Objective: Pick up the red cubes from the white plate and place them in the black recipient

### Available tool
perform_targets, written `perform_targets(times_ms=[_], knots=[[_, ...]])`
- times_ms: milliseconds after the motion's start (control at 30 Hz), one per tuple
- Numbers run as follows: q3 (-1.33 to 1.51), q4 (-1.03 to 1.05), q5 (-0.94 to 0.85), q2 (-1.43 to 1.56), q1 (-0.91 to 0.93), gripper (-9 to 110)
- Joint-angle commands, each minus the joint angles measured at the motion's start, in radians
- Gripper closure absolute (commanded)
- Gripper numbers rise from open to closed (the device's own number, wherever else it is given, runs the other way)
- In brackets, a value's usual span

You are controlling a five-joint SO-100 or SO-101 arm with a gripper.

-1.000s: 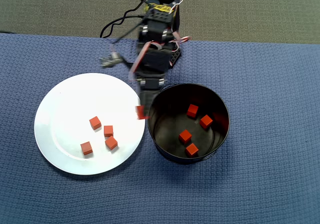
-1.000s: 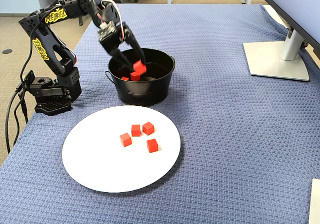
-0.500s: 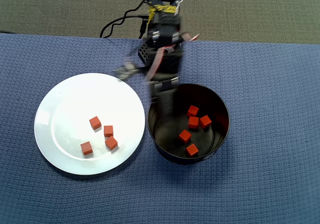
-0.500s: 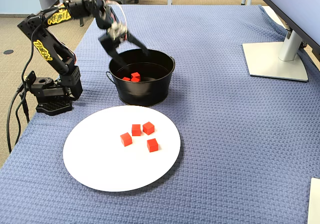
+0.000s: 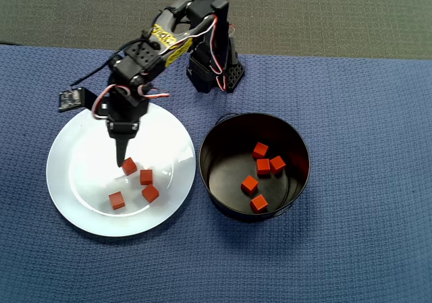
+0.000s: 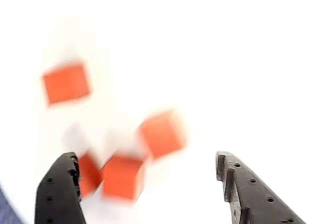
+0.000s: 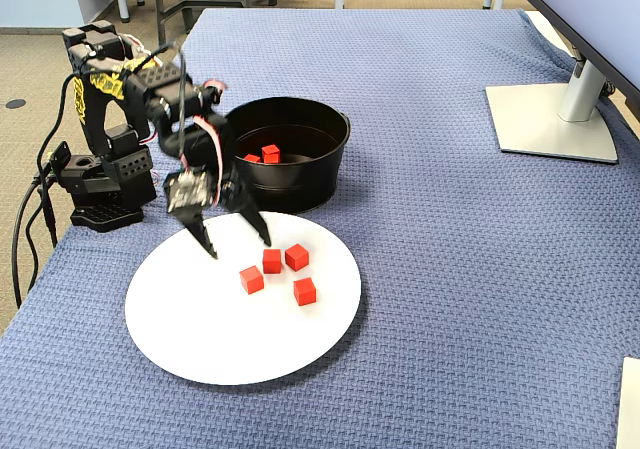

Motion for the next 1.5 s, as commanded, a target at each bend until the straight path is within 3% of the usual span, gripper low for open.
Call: perform_targets(times_ms=[0,433,933,1467], knots=[[-0.100,-0.060,-0.055,-0.060,0.060,75],[-0.204,-0.080,-0.169,-0.256,0.005,80],[-0.245,-0.083,-0.112,-0.322,-0.109,81],[-0.206,-0.087,-0.163,-0.311,-0.075,81]])
